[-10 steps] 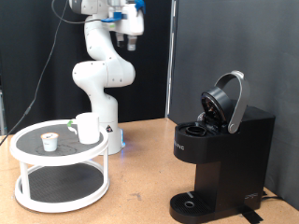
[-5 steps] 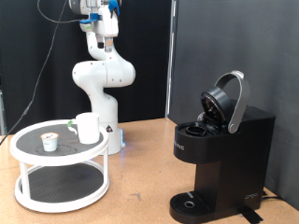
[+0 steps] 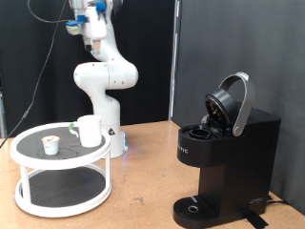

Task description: Make a cup of coffee with the keurig machine

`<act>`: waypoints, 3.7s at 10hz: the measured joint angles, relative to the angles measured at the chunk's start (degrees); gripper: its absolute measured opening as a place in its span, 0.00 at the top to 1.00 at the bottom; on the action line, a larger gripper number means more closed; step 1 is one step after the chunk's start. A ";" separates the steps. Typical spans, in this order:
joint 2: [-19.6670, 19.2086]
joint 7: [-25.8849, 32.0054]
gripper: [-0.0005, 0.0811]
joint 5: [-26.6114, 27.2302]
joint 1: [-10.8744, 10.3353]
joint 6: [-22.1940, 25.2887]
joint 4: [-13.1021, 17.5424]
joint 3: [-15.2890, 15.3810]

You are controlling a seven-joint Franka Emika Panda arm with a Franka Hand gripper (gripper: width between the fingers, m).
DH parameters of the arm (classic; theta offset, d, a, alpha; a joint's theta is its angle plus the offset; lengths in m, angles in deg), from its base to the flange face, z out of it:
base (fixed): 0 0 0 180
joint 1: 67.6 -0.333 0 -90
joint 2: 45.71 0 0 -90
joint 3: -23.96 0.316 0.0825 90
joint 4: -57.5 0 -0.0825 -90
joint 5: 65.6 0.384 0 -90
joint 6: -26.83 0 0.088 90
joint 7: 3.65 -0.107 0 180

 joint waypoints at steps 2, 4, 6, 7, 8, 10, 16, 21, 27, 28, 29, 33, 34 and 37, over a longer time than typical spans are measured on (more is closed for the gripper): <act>-1.95 2.25 0.09 -1.71 0.74 -0.24 1.46 -2.84; -3.66 5.18 0.09 -2.98 1.00 -0.53 3.09 -5.81; -4.78 6.77 0.09 -3.76 1.04 -1.18 4.07 -7.67; -5.15 6.85 0.09 -4.32 1.04 -1.58 4.21 -8.01; -5.41 6.85 0.09 -4.52 1.04 -1.61 4.43 -8.04; -5.35 6.75 0.09 -4.51 1.04 -2.14 3.96 -8.09; -6.32 6.34 0.09 -8.85 2.06 -15.86 -5.82 -11.55; -11.81 5.10 0.09 -9.28 2.74 -28.80 -11.19 -13.78; -16.43 4.05 0.09 -11.41 3.74 -42.07 -17.61 -14.08; -17.02 3.91 0.09 -11.58 3.94 -43.97 -18.52 -14.10; -17.73 3.72 0.09 -11.65 4.14 -45.58 -19.25 -14.11; -20.41 3.68 0.09 -11.67 4.86 -50.61 -21.13 -14.16; -20.93 3.68 0.09 -11.67 5.01 -51.56 -21.65 -14.16; -21.88 3.68 0.09 -11.67 5.16 -53.41 -23.02 -14.16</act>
